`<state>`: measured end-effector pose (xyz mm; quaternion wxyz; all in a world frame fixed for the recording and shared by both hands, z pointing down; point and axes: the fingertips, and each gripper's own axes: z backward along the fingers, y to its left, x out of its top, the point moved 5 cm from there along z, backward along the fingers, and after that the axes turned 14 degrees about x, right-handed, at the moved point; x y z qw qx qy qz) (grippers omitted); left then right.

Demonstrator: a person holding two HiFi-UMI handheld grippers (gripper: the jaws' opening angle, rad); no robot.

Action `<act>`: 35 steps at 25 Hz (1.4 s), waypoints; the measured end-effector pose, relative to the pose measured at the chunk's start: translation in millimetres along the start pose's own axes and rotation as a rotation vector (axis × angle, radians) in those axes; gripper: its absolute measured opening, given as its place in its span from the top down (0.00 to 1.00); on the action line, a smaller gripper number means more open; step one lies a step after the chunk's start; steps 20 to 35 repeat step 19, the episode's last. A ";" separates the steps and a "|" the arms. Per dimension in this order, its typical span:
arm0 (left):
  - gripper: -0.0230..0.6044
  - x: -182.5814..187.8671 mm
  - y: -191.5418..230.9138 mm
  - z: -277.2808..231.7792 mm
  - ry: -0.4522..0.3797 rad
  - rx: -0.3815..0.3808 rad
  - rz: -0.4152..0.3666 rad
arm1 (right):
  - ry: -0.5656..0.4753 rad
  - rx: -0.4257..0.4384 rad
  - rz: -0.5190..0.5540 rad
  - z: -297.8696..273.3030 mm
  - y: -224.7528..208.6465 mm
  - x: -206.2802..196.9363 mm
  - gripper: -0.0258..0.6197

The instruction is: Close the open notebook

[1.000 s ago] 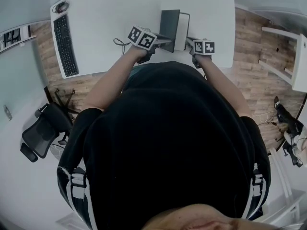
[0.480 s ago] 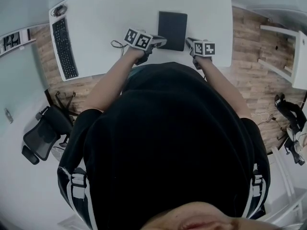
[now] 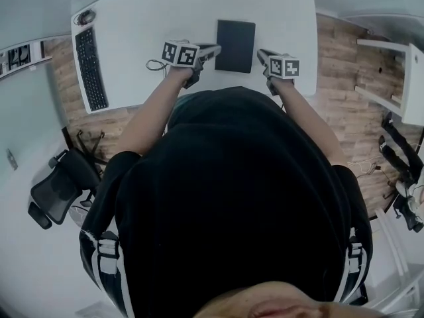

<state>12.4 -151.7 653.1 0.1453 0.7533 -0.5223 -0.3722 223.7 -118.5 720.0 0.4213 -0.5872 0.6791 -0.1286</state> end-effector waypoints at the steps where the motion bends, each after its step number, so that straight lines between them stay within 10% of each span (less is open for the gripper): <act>1: 0.93 1.0 -5.3 2.4 -0.011 0.006 -0.002 | -0.009 0.001 0.007 6.5 1.9 2.0 0.88; 10: 0.93 2.3 -27.7 24.8 -0.082 0.074 -0.081 | -0.101 -0.034 0.216 42.3 40.2 36.6 0.88; 19: 0.93 25.0 -63.8 71.6 -0.378 0.065 -0.179 | -0.282 -0.061 0.353 92.2 68.4 65.0 0.89; 35: 0.93 25.0 -63.8 71.6 -0.378 0.065 -0.179 | -0.282 -0.061 0.353 92.2 68.4 65.0 0.89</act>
